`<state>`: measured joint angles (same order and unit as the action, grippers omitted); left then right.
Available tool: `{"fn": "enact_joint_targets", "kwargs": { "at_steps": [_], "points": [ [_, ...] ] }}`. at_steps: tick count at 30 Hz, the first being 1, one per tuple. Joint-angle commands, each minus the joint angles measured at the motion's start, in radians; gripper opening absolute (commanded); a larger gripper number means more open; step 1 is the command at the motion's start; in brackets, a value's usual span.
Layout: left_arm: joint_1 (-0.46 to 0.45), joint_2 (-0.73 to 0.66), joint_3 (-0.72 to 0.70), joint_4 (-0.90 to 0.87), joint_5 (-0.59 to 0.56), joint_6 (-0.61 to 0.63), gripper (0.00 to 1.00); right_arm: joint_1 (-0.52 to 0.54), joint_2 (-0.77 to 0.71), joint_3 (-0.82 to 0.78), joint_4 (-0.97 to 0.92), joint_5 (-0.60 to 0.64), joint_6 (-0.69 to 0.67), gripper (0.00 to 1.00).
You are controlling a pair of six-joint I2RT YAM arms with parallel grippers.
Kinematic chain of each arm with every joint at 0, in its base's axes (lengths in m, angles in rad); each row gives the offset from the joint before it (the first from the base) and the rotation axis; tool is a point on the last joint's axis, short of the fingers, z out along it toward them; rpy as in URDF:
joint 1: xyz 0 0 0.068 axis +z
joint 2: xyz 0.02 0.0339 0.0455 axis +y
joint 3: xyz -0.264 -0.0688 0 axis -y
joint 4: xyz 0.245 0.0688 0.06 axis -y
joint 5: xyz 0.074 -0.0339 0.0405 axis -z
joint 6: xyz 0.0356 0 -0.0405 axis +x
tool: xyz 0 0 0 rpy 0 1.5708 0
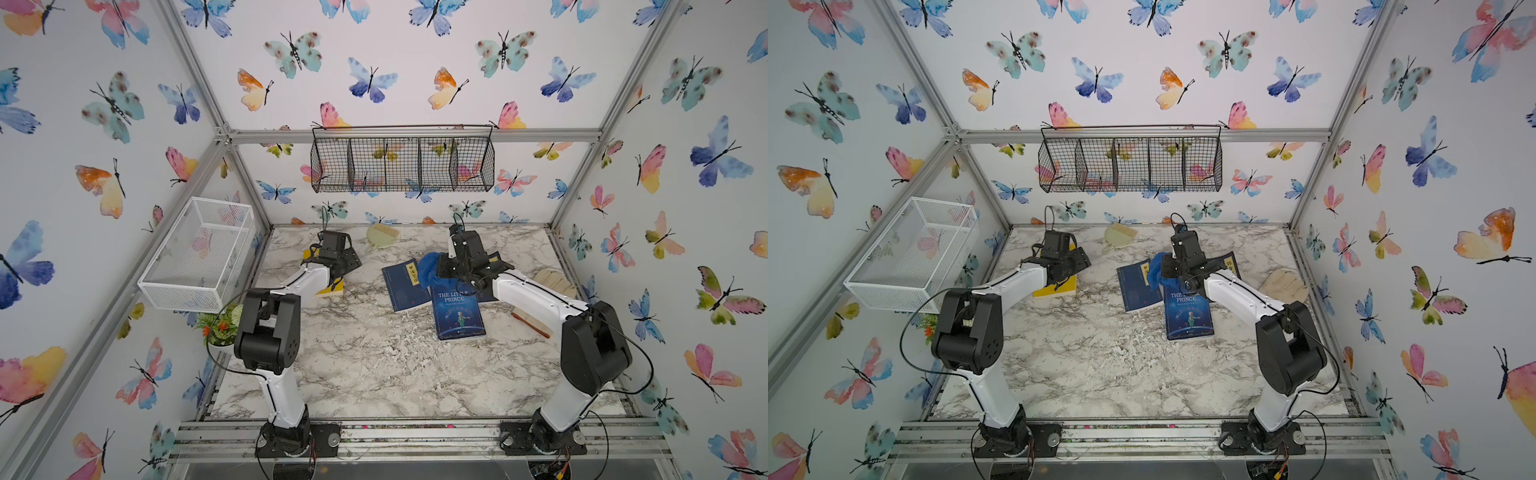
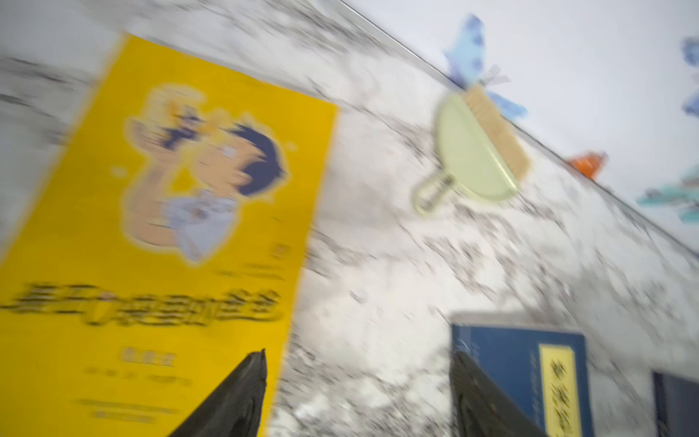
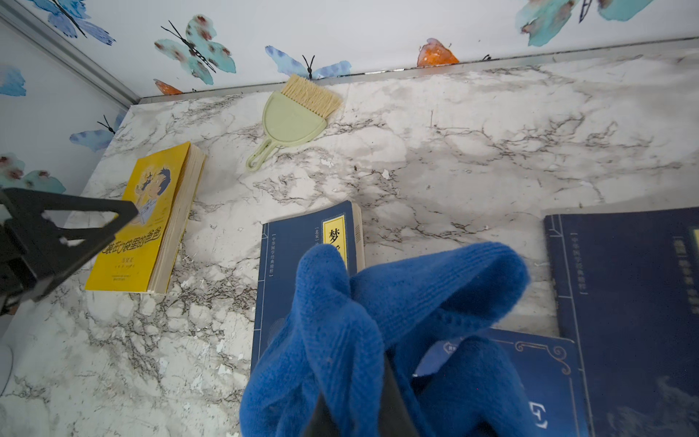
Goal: Wipe the cover of the book
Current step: Move the book to the center of the board, then adjust the book at the center of the board.
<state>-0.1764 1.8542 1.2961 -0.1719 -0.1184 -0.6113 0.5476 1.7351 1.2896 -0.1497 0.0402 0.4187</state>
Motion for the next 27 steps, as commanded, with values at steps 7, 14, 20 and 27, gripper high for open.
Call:
{"fn": "enact_joint_targets", "kwargs": {
  "at_steps": [7, 14, 20, 27],
  "points": [
    [0.074, 0.136, 0.155, -0.136, -0.239, -0.063, 0.83, -0.001, 0.021, 0.026, -0.029, -0.059, 0.004, 0.03],
    [0.048, 0.183, 0.157, -0.143, -0.354, -0.169, 0.86, -0.002, 0.033, 0.019, -0.024, -0.091, 0.017, 0.03],
    [0.032, 0.207, 0.139, -0.116, -0.345, -0.183, 0.86, -0.002, 0.053, 0.028, -0.006, -0.141, 0.037, 0.03],
    [0.039, 0.204, 0.105, -0.208, -0.463, -0.333, 0.86, -0.002, 0.086, 0.047, -0.002, -0.207, 0.051, 0.03]
  ]
}}
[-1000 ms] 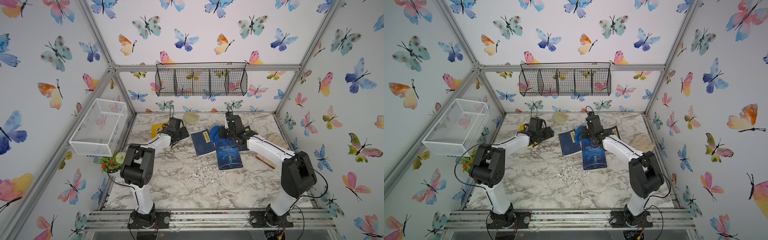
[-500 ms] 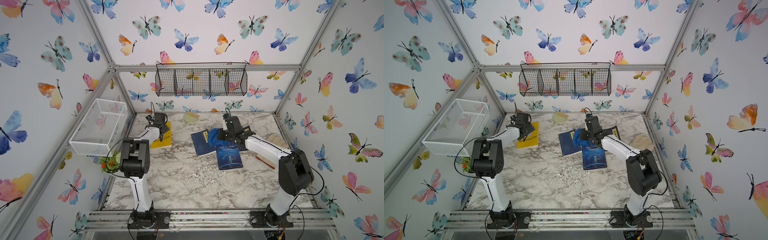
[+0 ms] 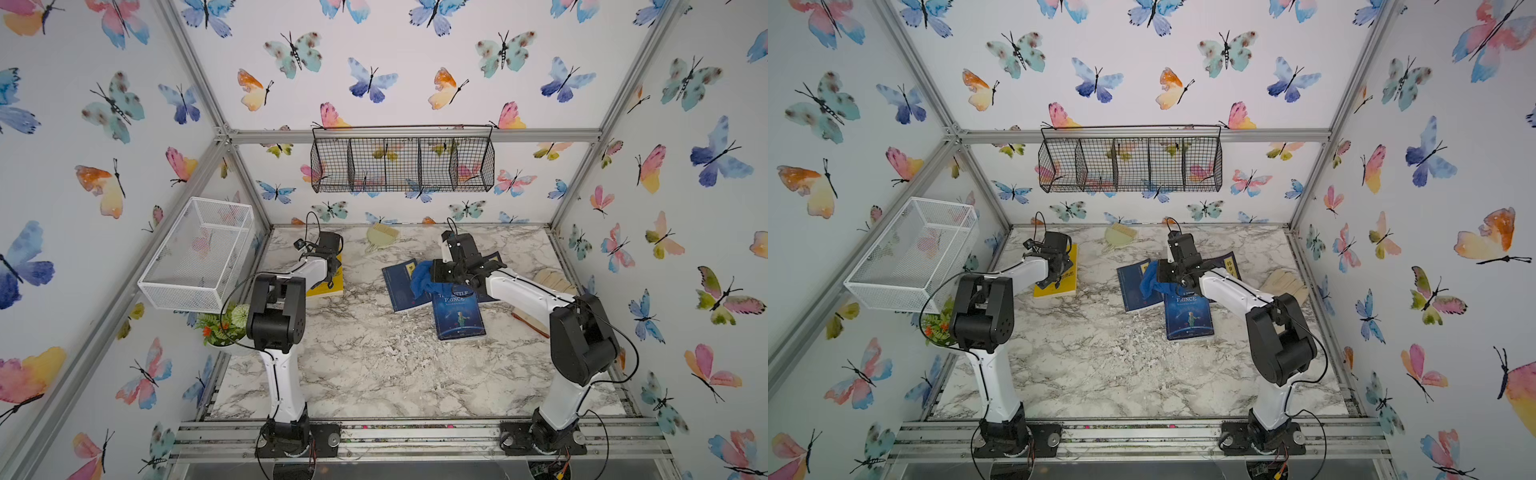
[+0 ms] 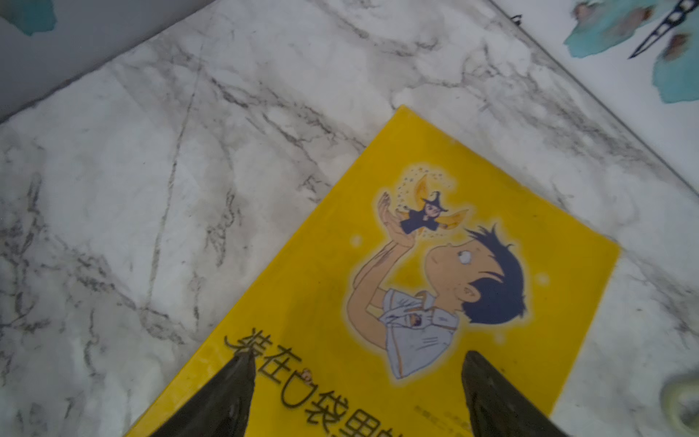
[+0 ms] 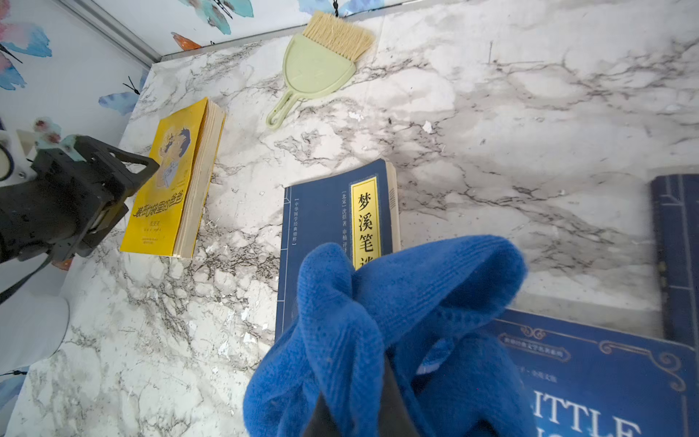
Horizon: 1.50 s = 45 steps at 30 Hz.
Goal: Wipe the cover of the book
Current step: Adjust the book at the center of the board.
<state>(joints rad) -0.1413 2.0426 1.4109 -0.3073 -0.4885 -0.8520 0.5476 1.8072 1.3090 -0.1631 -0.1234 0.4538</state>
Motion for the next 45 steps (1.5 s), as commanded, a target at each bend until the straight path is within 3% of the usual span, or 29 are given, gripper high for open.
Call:
{"fn": "enact_joint_targets", "kwargs": {
  "at_steps": [1, 8, 12, 15, 18, 23, 27, 32, 36, 45],
  "points": [
    [0.003, 0.014, -0.013, -0.072, -0.102, -0.094, 0.86, -0.002, 0.017, 0.026, 0.012, -0.052, 0.017, 0.03],
    [0.008, 0.017, -0.038, -0.054, -0.124, -0.103, 0.88, -0.001, 0.034, 0.019, 0.011, -0.088, 0.02, 0.03],
    [0.008, 0.023, -0.029, -0.06, -0.151, -0.135, 0.99, -0.001, 0.04, 0.019, 0.013, -0.114, 0.029, 0.03],
    [0.008, 0.033, -0.017, -0.079, -0.141, -0.177, 0.98, -0.002, 0.041, 0.013, 0.019, -0.134, 0.041, 0.03],
    [0.013, 0.044, -0.028, -0.052, -0.057, -0.212, 0.99, -0.002, 0.041, 0.003, 0.022, -0.146, 0.049, 0.03],
    [0.012, 0.045, -0.05, -0.092, -0.084, -0.334, 0.99, -0.001, 0.037, -0.007, 0.013, -0.153, 0.049, 0.03],
    [0.014, 0.021, -0.106, -0.016, -0.076, -0.356, 0.99, -0.002, 0.035, -0.015, 0.011, -0.161, 0.051, 0.03],
    [0.02, -0.009, -0.225, 0.253, 0.085, -0.208, 0.99, -0.002, 0.043, -0.003, 0.007, -0.158, 0.052, 0.03],
    [0.019, 0.005, -0.257, 0.285, 0.168, -0.161, 0.98, -0.002, 0.071, 0.027, 0.028, -0.167, 0.068, 0.03],
    [0.012, -0.04, -0.34, 0.336, 0.263, -0.024, 0.86, 0.003, 0.219, 0.153, 0.182, -0.386, 0.211, 0.03]
  ]
}}
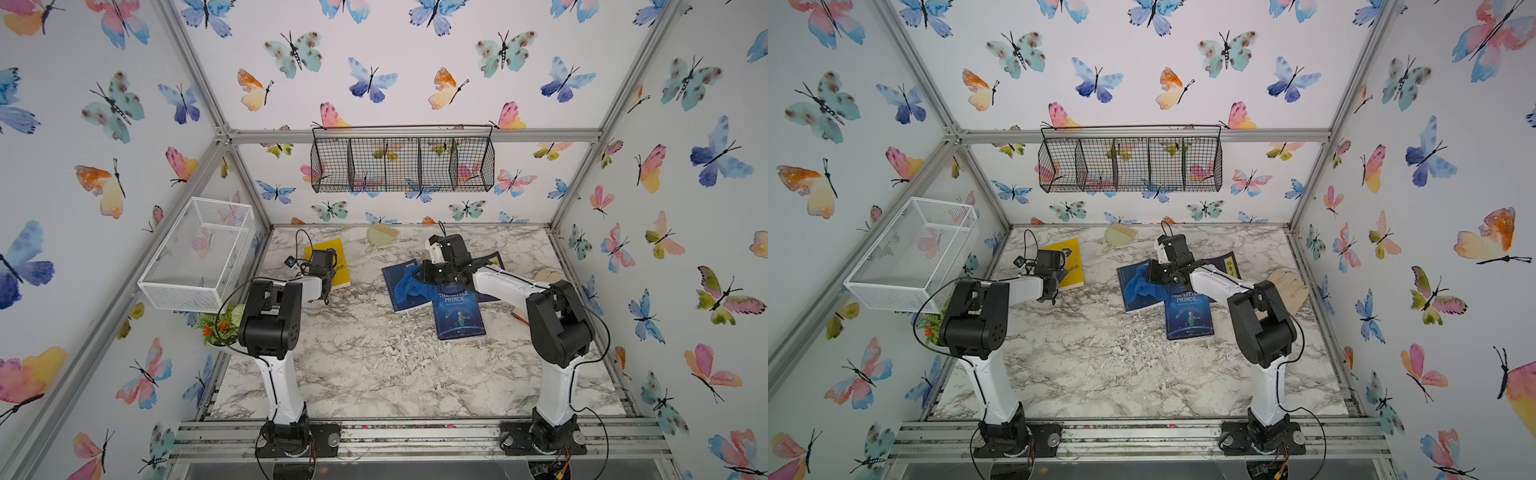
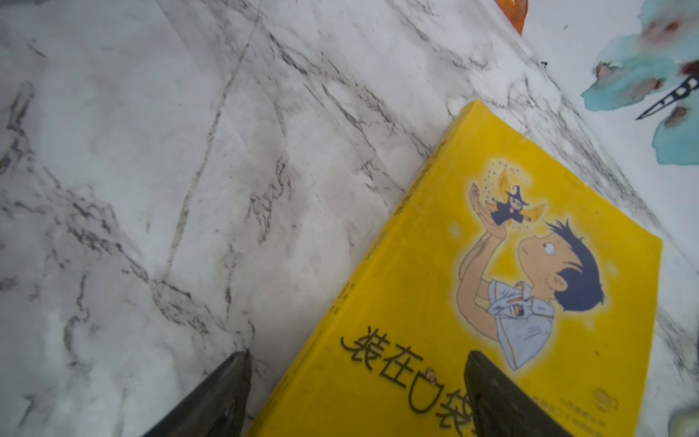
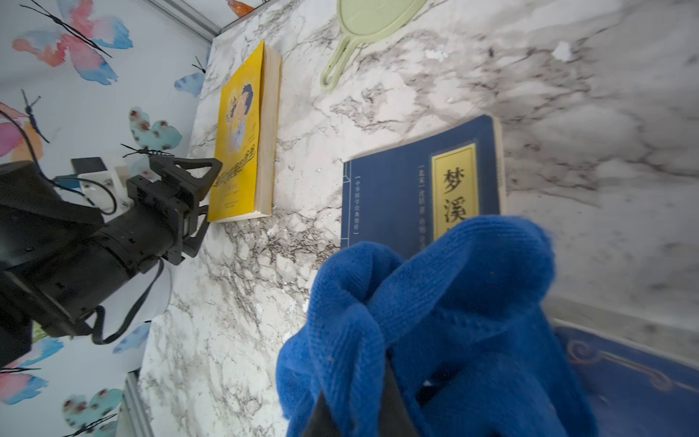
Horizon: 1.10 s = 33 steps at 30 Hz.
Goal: Wipe the cover of the book
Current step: Adjust the book at the center of the board.
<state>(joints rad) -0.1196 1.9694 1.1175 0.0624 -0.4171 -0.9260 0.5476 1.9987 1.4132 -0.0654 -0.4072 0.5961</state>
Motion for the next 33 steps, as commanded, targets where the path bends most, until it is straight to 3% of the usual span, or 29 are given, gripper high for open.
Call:
{"fn": "enact_joint_targets", "kwargs": {
  "at_steps": [1, 13, 19, 25, 29, 33],
  "points": [
    [-0.01, 0.033, -0.047, -0.034, 0.207, 0.067, 0.85, 0.005, 0.035, 0.057, 0.111, -0.111, 0.08, 0.03],
    [0.0, 0.034, -0.026, -0.107, 0.277, 0.127, 0.8, 0.054, 0.281, 0.282, 0.363, -0.155, 0.218, 0.05],
    [0.017, -0.003, -0.05, -0.081, 0.314, 0.111, 0.8, 0.071, 0.545, 0.533, 0.48, -0.223, 0.37, 0.06],
    [0.036, -0.003, -0.053, -0.069, 0.372, 0.138, 0.76, 0.106, 0.795, 0.812, 0.439, -0.2, 0.415, 0.08],
    [0.065, 0.019, -0.029, -0.08, 0.444, 0.15, 0.72, 0.112, 0.897, 0.87, 0.516, -0.21, 0.535, 0.08],
    [0.072, 0.054, 0.006, -0.094, 0.485, 0.199, 0.67, 0.132, 0.911, 0.867, 0.543, -0.225, 0.55, 0.09]
  ]
}}
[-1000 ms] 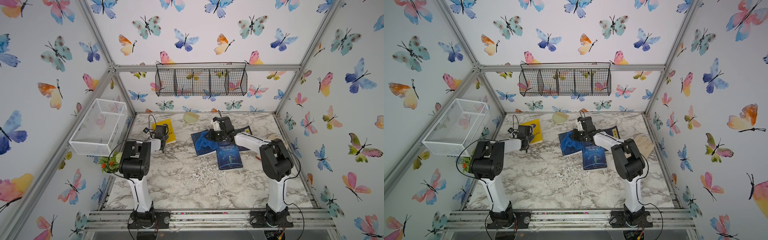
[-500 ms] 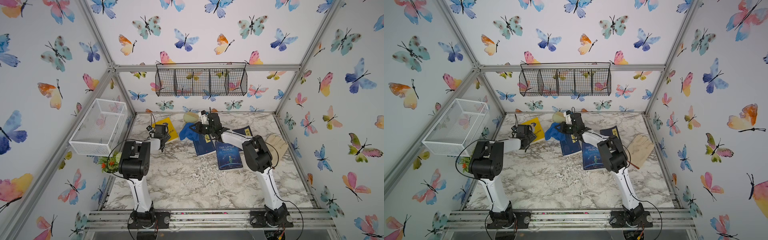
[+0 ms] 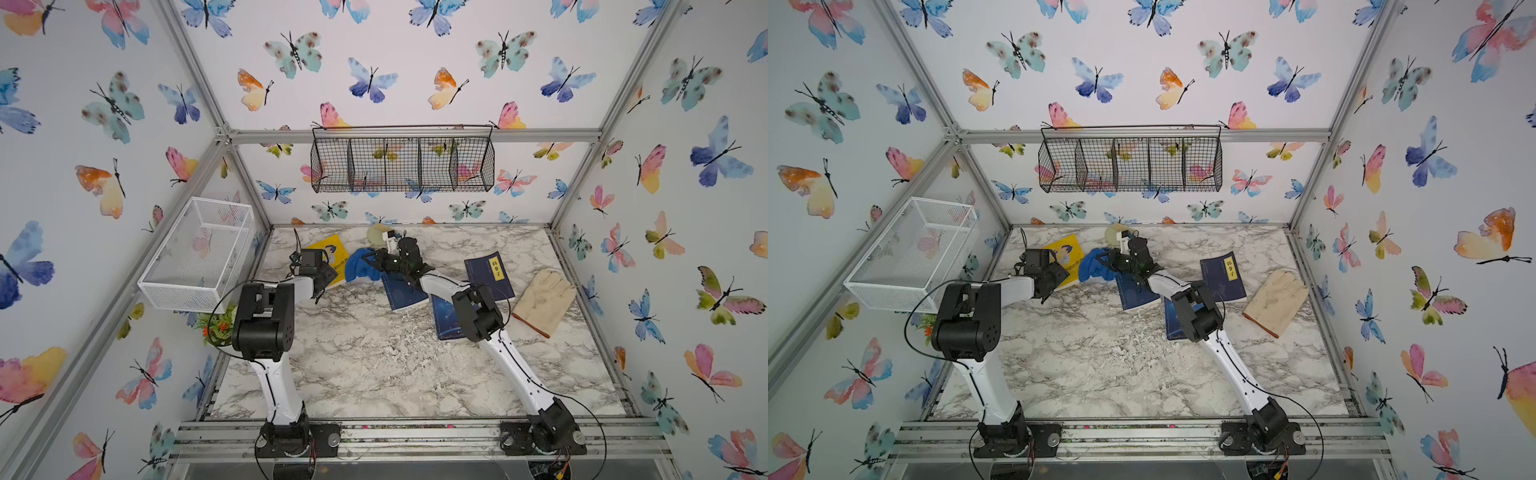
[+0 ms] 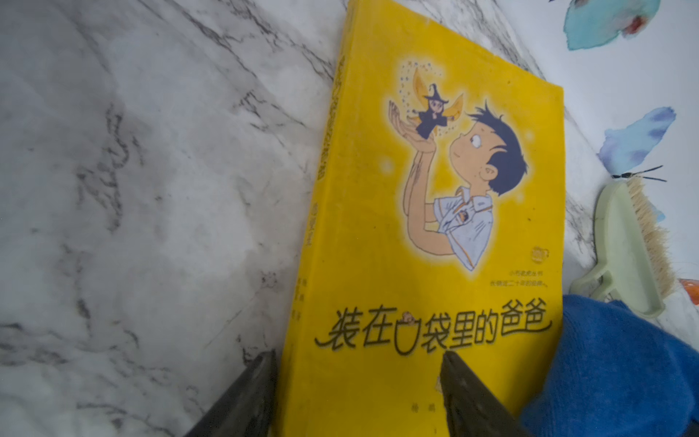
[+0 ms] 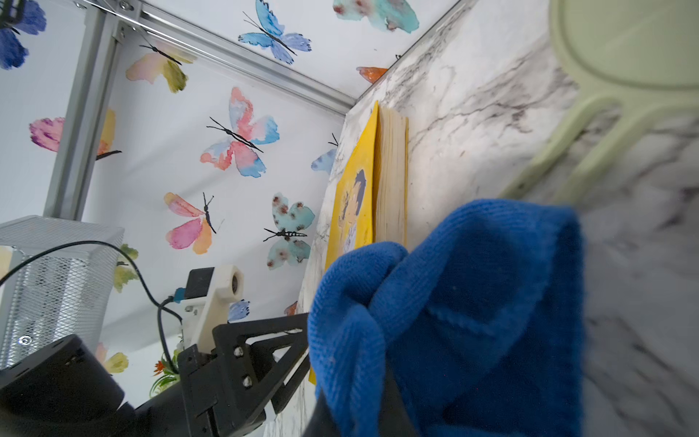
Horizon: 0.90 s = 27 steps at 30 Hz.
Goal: Wipe the cover of the book
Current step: Adjust the book at the center of the board.
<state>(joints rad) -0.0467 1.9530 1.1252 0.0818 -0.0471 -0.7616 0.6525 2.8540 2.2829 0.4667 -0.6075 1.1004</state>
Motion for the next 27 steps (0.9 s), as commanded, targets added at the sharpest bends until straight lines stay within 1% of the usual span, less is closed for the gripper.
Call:
{"fn": "enact_joint_targets", "kwargs": {
  "at_steps": [1, 7, 9, 12, 16, 18, 21, 22, 25, 27],
  "points": [
    [-0.001, 0.07, -0.001, -0.114, 0.12, 0.044, 0.67, 0.031, 0.056, -0.006, 0.009, -0.024, 0.047, 0.09],
    [-0.001, 0.056, -0.023, -0.105, 0.138, 0.068, 0.66, 0.056, 0.057, -0.001, -0.058, -0.053, 0.008, 0.1],
    [-0.001, 0.054, -0.025, -0.111, 0.141, 0.074, 0.66, 0.056, 0.03, -0.038, -0.116, -0.041, -0.039, 0.1],
    [-0.002, 0.054, -0.021, -0.134, 0.148, 0.088, 0.62, 0.055, -0.014, -0.106, -0.173, -0.012, -0.096, 0.1],
    [-0.002, 0.05, -0.024, -0.162, 0.154, 0.097, 0.58, 0.053, 0.009, -0.007, -0.382, -0.013, -0.189, 0.09],
    [-0.003, 0.05, -0.026, -0.169, 0.153, 0.1, 0.55, 0.052, -0.007, 0.008, -0.461, 0.012, -0.248, 0.08],
    [-0.016, 0.05, -0.02, -0.186, 0.133, 0.118, 0.48, 0.052, -0.117, -0.123, -0.438, 0.067, -0.316, 0.08],
    [-0.027, 0.049, -0.011, -0.201, 0.119, 0.129, 0.47, 0.05, -0.165, -0.165, -0.434, 0.083, -0.346, 0.08],
    [-0.065, 0.056, 0.016, -0.243, 0.077, 0.149, 0.47, 0.046, -0.274, -0.215, -0.498, 0.122, -0.445, 0.08],
    [-0.093, 0.062, 0.03, -0.261, 0.051, 0.15, 0.48, 0.037, -0.354, -0.276, -0.505, 0.14, -0.485, 0.08]
  ]
}}
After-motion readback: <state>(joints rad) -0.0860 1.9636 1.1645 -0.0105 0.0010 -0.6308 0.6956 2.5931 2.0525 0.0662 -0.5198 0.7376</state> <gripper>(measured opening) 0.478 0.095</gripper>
